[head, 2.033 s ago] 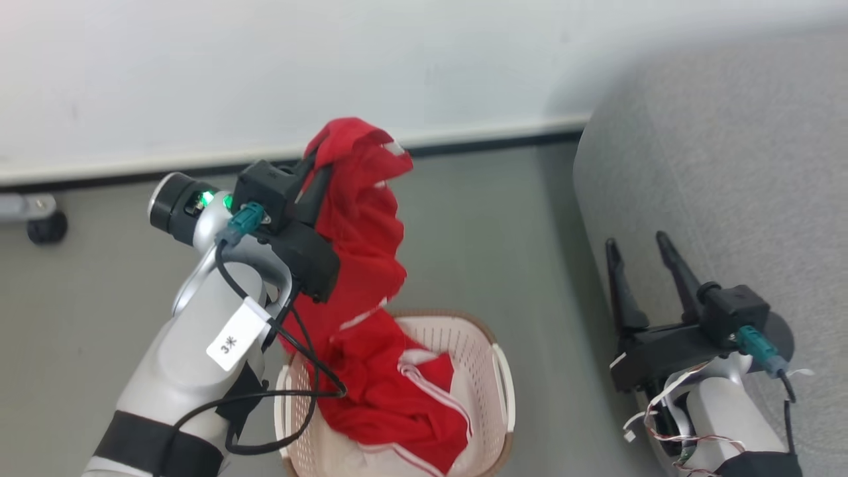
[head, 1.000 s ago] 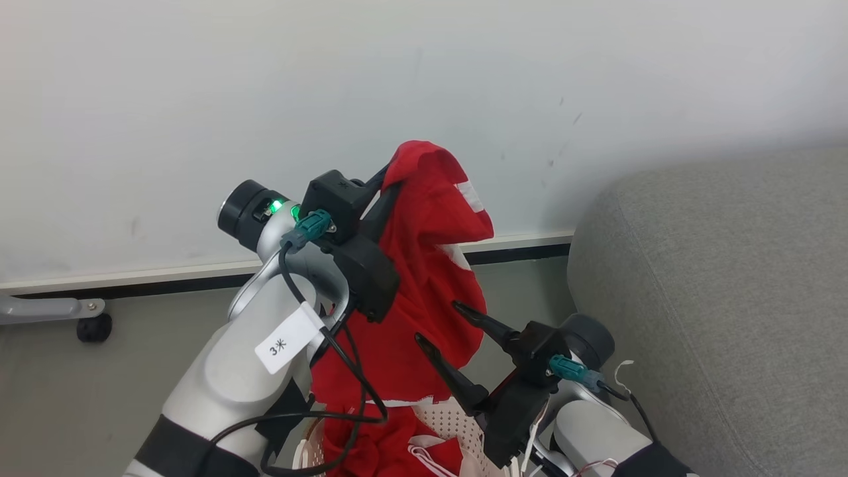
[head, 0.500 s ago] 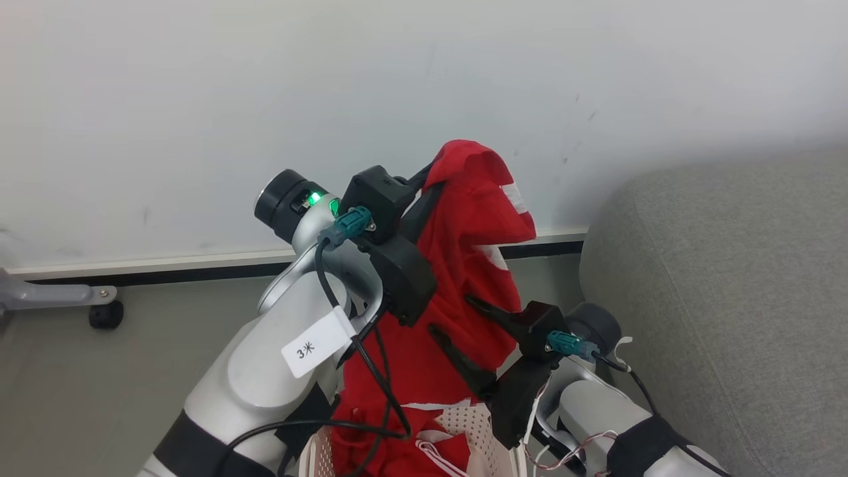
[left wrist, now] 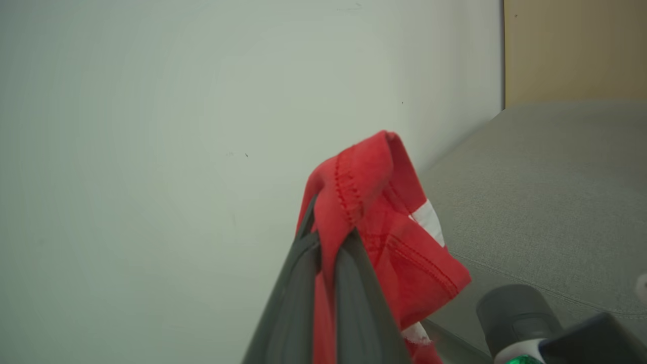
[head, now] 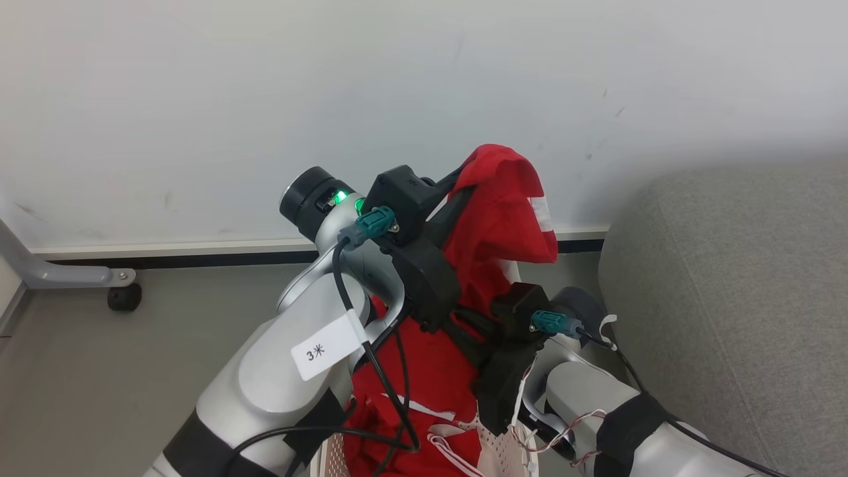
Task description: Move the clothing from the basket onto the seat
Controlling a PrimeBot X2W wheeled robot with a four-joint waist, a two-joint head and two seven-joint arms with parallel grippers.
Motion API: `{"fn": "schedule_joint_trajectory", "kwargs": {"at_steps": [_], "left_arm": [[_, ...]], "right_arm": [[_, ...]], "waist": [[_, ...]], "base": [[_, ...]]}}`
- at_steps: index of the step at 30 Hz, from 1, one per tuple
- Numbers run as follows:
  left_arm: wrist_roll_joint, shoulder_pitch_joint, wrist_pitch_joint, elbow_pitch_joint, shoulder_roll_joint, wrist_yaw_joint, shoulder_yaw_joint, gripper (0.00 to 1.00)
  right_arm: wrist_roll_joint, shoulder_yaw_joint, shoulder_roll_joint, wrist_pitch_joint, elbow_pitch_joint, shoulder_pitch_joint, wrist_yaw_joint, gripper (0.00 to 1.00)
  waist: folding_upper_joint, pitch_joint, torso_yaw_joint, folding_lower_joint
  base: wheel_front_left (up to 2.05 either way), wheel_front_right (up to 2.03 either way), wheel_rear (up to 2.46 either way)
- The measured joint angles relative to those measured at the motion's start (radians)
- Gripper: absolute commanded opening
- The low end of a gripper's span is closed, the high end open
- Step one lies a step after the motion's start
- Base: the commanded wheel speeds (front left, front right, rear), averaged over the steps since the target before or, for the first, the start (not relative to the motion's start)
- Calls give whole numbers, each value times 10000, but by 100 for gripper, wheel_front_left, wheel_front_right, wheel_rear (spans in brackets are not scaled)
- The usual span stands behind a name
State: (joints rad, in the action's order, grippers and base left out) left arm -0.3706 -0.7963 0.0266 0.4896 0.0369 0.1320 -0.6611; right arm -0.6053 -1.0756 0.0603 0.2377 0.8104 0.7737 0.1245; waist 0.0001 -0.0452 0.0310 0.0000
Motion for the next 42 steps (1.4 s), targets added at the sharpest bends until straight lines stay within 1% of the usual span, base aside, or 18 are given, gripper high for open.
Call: {"fn": "schedule_joint_trajectory", "kwargs": {"at_steps": [2,6,7,8,9,11,16,23,27,38,42], "left_arm": [[-71,1,-44,-33,0,-2,-19,0],[-161,45,-90,13,2,-228,259,0],[-171,51,-109,69,4,-272,326,12],[-196,70,-117,125,12,-299,395,39],[-234,102,-117,174,46,-353,454,62],[-372,256,-115,247,173,-376,571,100],[-485,660,33,426,518,-533,784,100],[-522,1099,410,474,878,-627,1045,100],[-600,1490,662,420,951,-627,1074,100],[-602,2764,1285,-169,1197,-625,953,100],[-602,3275,1442,-481,1214,-627,855,100]], "right_arm": [[-213,-148,0,0,-33,24,0,0],[-497,-439,-2,8,-151,216,0,0],[-552,-462,-6,12,-148,233,0,0],[-612,-491,-6,12,-142,241,0,0],[-679,-518,-6,13,-123,256,0,0],[-828,-527,-6,15,-10,361,0,0],[-991,-347,-10,31,328,535,0,0],[-1003,109,-2,105,1003,785,0,0],[-1005,391,84,113,1076,909,0,0],[-1001,1193,997,115,656,921,-36,0],[-980,1467,1310,117,297,655,-247,0]], "waist": [[0,23,22,0],[0,96,-43,0],[0,110,-77,0],[0,125,-116,0],[0,140,-159,0],[0,169,-259,0],[0,255,-539,0],[0,360,-971,0],[0,406,-1231,1],[0,420,-2063,0],[0,407,-2428,0]], "base": [[0,0,0],[0,0,0],[0,0,0],[0,0,0],[0,0,0],[0,0,0],[0,0,0],[0,0,0],[0,0,0],[0,0,0],[0,0,0]]}}
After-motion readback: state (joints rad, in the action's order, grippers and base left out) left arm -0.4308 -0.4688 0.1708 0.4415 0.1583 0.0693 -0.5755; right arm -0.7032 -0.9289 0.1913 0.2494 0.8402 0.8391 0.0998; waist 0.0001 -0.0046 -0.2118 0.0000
